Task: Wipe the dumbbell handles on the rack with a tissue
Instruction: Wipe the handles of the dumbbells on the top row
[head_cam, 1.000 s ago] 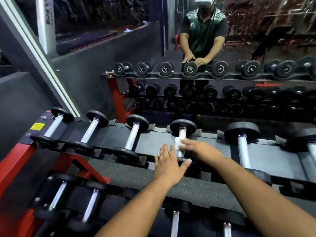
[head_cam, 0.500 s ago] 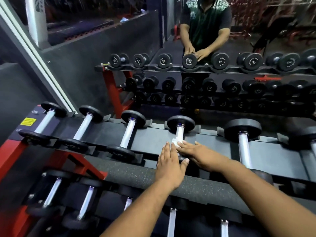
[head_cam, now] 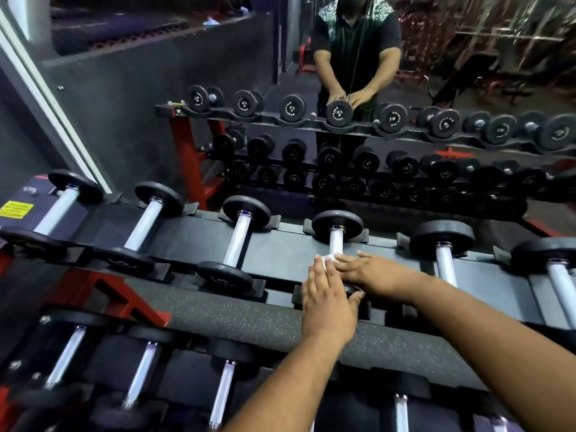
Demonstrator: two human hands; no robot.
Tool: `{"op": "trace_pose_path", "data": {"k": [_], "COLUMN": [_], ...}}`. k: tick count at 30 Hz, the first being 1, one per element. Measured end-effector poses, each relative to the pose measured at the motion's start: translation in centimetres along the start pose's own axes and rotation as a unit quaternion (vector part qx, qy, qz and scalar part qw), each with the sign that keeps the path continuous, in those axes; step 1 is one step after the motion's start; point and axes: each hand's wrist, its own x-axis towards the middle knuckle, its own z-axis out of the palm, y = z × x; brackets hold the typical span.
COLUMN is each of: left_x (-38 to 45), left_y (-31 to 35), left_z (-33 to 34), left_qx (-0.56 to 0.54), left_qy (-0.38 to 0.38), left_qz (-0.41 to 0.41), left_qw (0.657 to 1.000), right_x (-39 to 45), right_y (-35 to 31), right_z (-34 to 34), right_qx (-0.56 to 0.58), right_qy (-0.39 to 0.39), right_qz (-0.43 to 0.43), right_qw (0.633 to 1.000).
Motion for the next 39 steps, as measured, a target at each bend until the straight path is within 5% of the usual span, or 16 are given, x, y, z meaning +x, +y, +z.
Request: {"op": "trace_pose_path", "data": {"k": [5,11,17,22,28,35,39], "left_x": [0.4,0.5,1.0,0.8,0.8,0.8,0.7], "left_y": [-0.1,0.1,0.5,0.7,1.2,1.2,1.5], "left_z": [-0.5,-0.5,-0.6,-0.7,-0.9,-0.7,-0.9], "left_qx": [0.013,0.004,0.019,0.029,0.052,0.053,0.048], "left_qy": [-0.024,-0.040,-0.069,-0.073,-0.074,-0.070,-0.081], "left_qz": [-0.013,-0.034,-0.060,-0.065,-0.071,-0.069,-0.078], "left_qw": [1.000,0.999,0.996,0.995,0.993,0.994,0.993], "right_x": [2.0,-0.3,1.9,0.0,2.6,-0.5,1.9], "right_y": [-0.3,0.2,1.2,-0.1,0.4,0.8,1.0], "right_z": [-0.9,1.0,1.9,3.7,2.3,3.6,2.6], "right_qx": [0.046,0.094,0.206,0.299,0.212,0.217,0.243], "right_qy": [0.109,0.055,0.181,0.139,0.211,0.117,0.209], "right_qz": [0.064,-0.052,0.042,0.004,0.066,-0.012,0.041], "right_qw": [0.991,0.993,0.961,0.944,0.952,0.969,0.946]}}
